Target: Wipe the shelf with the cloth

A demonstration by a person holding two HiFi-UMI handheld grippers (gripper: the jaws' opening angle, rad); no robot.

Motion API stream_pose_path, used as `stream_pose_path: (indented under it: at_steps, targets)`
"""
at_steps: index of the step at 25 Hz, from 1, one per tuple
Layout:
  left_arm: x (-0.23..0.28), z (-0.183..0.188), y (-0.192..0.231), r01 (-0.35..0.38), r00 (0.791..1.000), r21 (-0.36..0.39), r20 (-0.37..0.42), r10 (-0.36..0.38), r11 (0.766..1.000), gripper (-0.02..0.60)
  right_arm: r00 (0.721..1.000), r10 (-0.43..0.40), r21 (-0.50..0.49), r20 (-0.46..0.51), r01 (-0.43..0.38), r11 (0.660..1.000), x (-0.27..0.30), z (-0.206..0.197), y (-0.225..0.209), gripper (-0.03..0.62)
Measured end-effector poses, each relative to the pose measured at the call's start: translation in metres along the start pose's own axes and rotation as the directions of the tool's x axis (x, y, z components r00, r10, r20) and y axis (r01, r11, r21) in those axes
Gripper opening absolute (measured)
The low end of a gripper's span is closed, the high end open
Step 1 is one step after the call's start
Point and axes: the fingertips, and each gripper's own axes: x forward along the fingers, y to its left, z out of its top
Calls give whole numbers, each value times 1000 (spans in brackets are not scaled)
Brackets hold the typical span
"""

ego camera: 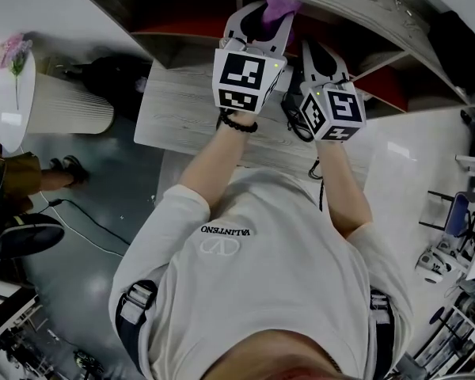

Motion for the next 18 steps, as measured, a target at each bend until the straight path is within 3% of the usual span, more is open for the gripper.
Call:
stream_pose_path:
  at_steps: [18]
  targets:
    - [-10,-9,26,-47,999,-44,11,47,998,104,1000,6,-3,-28,-6,1000,10,-12,11,-2]
